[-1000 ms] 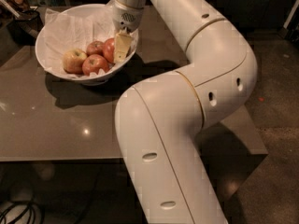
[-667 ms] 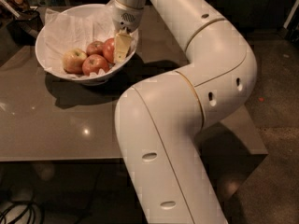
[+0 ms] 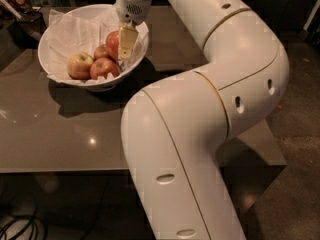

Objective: Pick apple from white bowl

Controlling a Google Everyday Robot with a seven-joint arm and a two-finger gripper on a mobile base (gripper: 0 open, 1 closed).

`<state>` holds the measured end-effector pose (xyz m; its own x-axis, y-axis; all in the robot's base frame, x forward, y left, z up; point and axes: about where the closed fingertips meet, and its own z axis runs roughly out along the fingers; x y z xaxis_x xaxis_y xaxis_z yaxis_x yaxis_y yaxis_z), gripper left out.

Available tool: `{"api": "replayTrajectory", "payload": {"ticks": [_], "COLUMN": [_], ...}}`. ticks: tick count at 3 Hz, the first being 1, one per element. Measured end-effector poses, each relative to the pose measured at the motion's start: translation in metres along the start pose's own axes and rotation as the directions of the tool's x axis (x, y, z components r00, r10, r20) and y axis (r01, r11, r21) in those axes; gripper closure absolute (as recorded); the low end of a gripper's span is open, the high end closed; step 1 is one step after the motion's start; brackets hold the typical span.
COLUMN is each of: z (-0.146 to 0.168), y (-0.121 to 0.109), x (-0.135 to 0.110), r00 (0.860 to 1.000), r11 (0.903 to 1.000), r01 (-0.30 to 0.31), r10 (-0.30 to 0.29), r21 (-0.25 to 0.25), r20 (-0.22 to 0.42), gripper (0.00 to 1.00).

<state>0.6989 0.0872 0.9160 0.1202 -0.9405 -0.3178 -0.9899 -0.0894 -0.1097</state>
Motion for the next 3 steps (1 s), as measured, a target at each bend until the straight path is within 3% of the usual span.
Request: {"api": "replayTrajectory", "payload": {"ticks": [2,3], "z": [-0.022,-0.046], "y": [0.008,0.022], "x": [-0.01,-0.023], "r00": [0.999,0.994], "r11": [0.9989,0.993], "r01": [0.038,0.112], "r10": [-0.037,-0.112], "r21": [0.028,0.037], "r20": [-0.035,0.003], "gripper": [1.0,1.0]}}
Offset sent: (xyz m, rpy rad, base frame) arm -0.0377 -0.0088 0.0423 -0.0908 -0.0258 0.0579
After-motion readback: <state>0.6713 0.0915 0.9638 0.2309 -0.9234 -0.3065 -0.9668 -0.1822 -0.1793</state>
